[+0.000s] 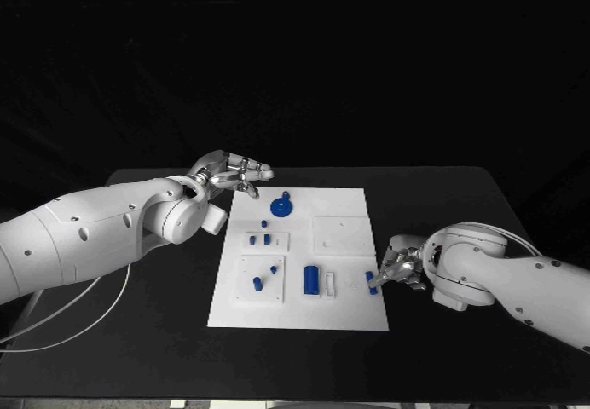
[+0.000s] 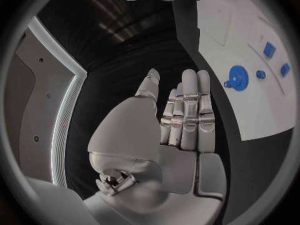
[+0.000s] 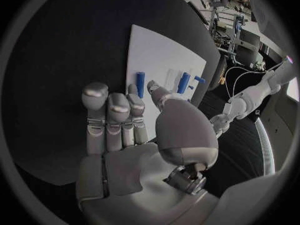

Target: Assemble the parts on the task board

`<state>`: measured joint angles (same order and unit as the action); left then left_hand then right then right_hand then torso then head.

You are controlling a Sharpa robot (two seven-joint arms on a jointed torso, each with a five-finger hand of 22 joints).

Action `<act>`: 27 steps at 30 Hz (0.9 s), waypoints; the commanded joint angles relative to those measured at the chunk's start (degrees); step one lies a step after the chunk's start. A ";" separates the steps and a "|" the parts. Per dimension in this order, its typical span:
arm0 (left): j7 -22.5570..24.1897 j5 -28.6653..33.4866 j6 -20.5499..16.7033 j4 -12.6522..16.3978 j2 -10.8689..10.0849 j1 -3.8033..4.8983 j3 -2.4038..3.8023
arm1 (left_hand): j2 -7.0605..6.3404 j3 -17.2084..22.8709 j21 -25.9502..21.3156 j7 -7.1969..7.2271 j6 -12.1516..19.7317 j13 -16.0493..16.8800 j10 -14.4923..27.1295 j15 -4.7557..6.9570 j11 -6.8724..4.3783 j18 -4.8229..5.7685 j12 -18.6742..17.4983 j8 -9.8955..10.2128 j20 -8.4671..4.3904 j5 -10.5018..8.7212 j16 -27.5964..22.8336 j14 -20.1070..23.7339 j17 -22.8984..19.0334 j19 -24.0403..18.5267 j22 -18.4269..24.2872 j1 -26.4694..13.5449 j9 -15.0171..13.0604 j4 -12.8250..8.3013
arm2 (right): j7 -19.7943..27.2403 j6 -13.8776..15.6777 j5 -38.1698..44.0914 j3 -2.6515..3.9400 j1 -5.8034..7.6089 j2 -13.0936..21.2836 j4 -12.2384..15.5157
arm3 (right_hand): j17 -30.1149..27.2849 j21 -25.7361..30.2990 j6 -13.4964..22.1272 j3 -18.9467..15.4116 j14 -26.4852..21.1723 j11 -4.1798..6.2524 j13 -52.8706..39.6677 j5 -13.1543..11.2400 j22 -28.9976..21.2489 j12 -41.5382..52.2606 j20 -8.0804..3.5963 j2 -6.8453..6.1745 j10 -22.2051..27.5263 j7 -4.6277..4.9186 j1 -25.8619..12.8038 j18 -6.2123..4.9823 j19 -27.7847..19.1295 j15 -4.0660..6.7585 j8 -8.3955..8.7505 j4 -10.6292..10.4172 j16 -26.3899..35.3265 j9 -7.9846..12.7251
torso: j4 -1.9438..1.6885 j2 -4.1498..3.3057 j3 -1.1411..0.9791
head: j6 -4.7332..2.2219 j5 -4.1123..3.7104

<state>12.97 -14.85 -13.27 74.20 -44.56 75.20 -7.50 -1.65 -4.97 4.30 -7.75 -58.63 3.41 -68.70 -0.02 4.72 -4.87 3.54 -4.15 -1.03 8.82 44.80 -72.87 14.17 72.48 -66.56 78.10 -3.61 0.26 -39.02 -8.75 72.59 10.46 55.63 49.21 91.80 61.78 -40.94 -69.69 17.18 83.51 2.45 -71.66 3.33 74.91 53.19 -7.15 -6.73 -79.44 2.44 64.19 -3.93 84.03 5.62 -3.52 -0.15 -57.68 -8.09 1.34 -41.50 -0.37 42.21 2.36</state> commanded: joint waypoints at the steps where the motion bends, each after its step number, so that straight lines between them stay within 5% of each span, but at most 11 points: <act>1: 0.21 0.03 0.96 0.22 -0.05 0.03 0.03 | 0.55 -0.16 -0.03 0.07 0.28 0.08 -0.04 -0.05 0.11 0.39 -0.13 0.19 0.04 0.24 -0.25 -0.17 -0.06 0.37 0.04 -0.07 -0.01 -0.10 | -2.45 -2.09 3.70 -0.06 -0.60 -0.36 -0.41 | 0.06 -0.11 -0.74 0.19 0.02 0.08 -0.07 -0.31 2.90 0.15 0.44 -0.51 0.03 -0.14 -0.06 0.47 3.06 -0.19 -0.19 -0.34 -0.39 -0.15 | -0.08 -0.03 0.08 | 0.11 -0.08; 20: 0.08 0.02 1.41 0.29 -0.21 0.03 0.00 | 0.57 -0.24 -0.03 0.04 0.47 0.08 -0.08 -0.07 0.11 0.38 -0.13 0.13 0.05 0.22 -0.26 -0.17 -0.07 0.37 0.05 -0.25 -0.02 0.02 | -2.67 1.38 9.95 -0.40 -1.72 -3.70 -2.55 | 0.26 -0.03 -1.30 0.01 0.02 0.25 -0.33 -0.54 2.98 0.07 0.09 -1.83 -0.20 -0.34 -0.81 0.71 3.11 0.05 -0.15 -3.93 -0.28 -1.39 | -0.17 -0.04 0.06 | 0.61 0.03; 27: -0.01 0.02 1.58 0.27 -0.19 0.03 -0.01 | 0.63 -0.24 -0.04 0.03 0.50 0.08 -0.09 -0.07 0.12 0.38 -0.13 0.12 0.05 0.21 -0.26 -0.17 -0.07 0.37 0.07 -0.30 -0.02 0.09 | -2.73 0.90 13.88 -1.26 -1.76 -4.95 -3.13 | 0.37 -0.24 -1.42 0.74 0.07 0.35 -0.40 -0.39 3.03 0.00 0.11 -1.98 -0.31 -0.46 0.74 0.77 3.12 0.06 -0.15 -3.50 -0.29 -1.46 | -0.10 -0.06 0.08 | 0.64 0.16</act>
<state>12.77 -14.86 -12.63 74.32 -44.80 75.20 -7.54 -1.43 -4.97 4.30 -7.75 -58.63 3.41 -68.70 -0.02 4.72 -4.87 3.54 -4.16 -1.03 8.82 44.80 -72.87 14.17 72.48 -66.57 77.88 -3.59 0.26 -39.46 -7.03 82.50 9.74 54.53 44.40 89.18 62.11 -40.94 -71.47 17.80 83.50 2.61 -71.99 3.11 74.90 53.18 -7.15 -8.86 -79.61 2.08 64.58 -3.93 84.03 5.61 -4.04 -3.80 -57.91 -16.69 1.20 -41.54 -0.31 42.85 2.45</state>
